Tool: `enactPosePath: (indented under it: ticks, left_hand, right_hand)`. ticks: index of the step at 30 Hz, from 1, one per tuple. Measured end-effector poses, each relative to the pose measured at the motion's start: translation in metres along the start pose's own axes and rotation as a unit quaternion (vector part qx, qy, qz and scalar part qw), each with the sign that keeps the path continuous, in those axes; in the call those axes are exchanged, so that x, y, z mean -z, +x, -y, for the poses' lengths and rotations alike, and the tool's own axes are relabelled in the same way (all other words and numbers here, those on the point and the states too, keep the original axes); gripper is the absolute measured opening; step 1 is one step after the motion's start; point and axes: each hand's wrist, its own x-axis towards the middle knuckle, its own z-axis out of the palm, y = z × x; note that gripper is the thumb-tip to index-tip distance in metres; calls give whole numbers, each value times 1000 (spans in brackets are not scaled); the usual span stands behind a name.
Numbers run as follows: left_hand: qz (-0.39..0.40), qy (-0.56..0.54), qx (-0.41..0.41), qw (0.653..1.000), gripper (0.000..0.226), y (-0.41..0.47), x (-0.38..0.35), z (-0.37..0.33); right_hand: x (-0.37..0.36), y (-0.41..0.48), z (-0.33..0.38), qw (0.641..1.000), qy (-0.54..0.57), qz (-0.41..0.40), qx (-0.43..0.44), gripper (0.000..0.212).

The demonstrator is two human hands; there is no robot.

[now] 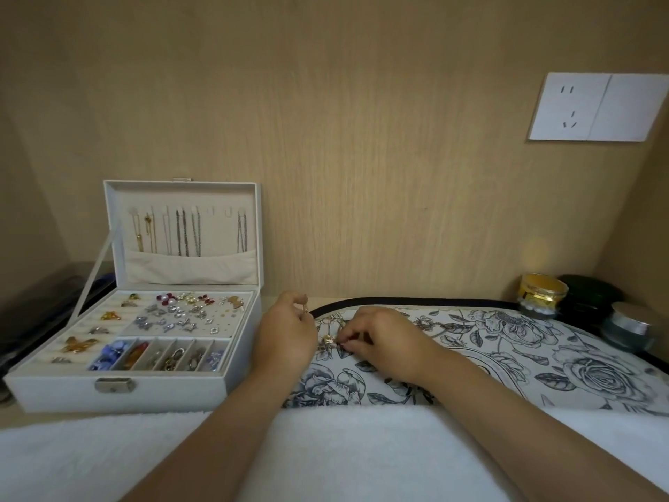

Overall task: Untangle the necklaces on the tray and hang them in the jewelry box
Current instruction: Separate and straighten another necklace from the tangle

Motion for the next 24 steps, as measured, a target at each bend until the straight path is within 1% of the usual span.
enactPosePath:
  ticks: [3,5,7,9,11,15,16,18,20,22,24]
  left_hand:
    - [-16,46,-4,999,26,-1,5,-2]
    - [-15,131,-42,990,32,-4,8,-4]
    - [-10,252,-104,962,40,-4,11,-4]
    - [1,330,-163,930,48,-4,10,-4]
    - [19,356,-198,913,47,-5,8,-8]
    - [17,418,-208,884,38,-11,7,-12]
    - [18,423,-214,880,36,-11,6,-11]
    - [41,398,-242,884,29,-7,5,-7]
    - [96,361,-257,891,31,-3,3,-3]
    - [147,345,-258,890,32,-1,0,0]
    - [170,323,-265,893,29,1,-2,1]
  right_hand:
    - [2,-1,-1,1000,2,-11,-15,13]
    - [1,-2,-1,1000,-3,-11,-15,10]
    - [1,-2,0,1000,-3,-6,-17,11]
    - [3,-2,-1,1000,3,-2,-20,13]
    - [5,-3,-3,999,25,-1,-30,17]
    - [10,-6,-11,998,17,1,-58,22]
    - [11,-6,-13,998,17,5,-62,22]
    - [12,-7,-13,997,22,12,-67,18]
    - [13,-7,-12,997,27,14,-66,12]
    - [14,-7,-11,998,26,12,-64,8]
    - [14,-7,-12,998,18,11,-60,7]
